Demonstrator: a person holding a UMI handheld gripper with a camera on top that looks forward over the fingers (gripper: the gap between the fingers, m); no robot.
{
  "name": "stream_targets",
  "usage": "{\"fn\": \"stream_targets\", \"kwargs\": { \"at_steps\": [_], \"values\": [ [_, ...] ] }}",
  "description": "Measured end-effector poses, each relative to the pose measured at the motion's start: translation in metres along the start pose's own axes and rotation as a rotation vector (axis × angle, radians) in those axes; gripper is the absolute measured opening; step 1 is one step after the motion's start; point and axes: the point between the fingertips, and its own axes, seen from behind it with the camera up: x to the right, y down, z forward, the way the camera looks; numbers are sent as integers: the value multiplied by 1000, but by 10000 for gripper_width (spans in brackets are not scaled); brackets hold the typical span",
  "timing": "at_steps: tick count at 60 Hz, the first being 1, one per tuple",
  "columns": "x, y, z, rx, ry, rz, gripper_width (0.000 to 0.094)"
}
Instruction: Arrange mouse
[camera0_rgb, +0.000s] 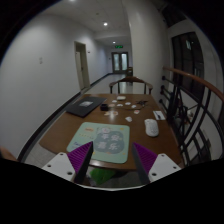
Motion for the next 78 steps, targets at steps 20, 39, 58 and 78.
{"fn": "stream_targets", "kwargs": {
  "at_steps": [20, 39, 58, 78],
  "values": [
    [158, -1, 106, 4, 186, -4, 772],
    [202, 4, 221, -109, 161, 71, 777],
    [215, -5, 237, -88, 177, 56, 427],
    [126, -104, 116, 146, 269, 61, 381]
  ]
}}
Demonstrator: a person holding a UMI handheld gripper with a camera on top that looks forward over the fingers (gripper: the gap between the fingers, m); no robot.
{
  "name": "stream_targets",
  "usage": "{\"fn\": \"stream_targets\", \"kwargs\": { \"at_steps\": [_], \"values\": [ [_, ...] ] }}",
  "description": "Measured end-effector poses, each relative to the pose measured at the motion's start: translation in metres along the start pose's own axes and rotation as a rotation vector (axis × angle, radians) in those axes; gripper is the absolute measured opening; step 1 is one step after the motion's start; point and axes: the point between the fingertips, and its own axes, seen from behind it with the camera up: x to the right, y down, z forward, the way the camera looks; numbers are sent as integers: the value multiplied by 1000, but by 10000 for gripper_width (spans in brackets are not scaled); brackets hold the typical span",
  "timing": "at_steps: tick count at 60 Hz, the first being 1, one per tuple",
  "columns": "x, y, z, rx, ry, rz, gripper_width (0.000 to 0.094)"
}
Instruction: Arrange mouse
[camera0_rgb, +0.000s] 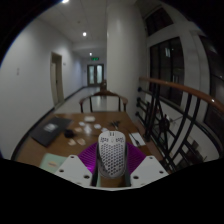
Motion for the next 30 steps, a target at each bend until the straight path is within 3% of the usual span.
{"fn": "stream_targets", "kwargs": {
  "at_steps": [5, 9, 20, 30],
  "values": [
    [-60, -29, -38, 82, -56, 11, 403],
    [-107, -20, -54, 87, -98, -8, 407],
    [-178, 89, -20, -110, -141, -90, 410],
    [-183, 139, 0, -177, -138, -112, 388]
  ]
}}
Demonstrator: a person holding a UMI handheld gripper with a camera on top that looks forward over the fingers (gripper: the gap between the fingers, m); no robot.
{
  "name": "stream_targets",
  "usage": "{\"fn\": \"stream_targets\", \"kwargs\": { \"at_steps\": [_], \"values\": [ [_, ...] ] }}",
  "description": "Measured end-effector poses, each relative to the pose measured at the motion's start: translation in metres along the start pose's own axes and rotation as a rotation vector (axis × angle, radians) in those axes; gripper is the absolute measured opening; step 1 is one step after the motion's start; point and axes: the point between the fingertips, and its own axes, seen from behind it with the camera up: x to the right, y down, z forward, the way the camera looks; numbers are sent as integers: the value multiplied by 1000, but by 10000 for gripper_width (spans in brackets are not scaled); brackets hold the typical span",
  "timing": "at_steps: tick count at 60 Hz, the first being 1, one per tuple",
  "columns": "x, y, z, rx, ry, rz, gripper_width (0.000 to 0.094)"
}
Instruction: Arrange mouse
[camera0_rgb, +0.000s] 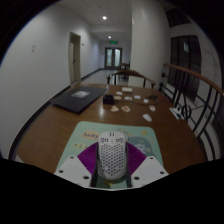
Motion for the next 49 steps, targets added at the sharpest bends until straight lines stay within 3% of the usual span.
{"fn": "stream_targets", "kwargs": {
  "at_steps": [4, 6, 11, 17, 23, 38, 49],
  "values": [
    [1, 17, 9, -42, -6, 22, 394],
    [1, 13, 8, -18, -7, 40, 393],
    [1, 13, 11, -38, -23, 39, 485],
    [0, 19, 1, -93, -76, -16, 646],
    [7, 10, -23, -58, -137, -119, 808],
    [72, 12, -100, -58, -200, -23, 830],
    [129, 11, -115, -38, -161, 56, 845]
  ]
}}
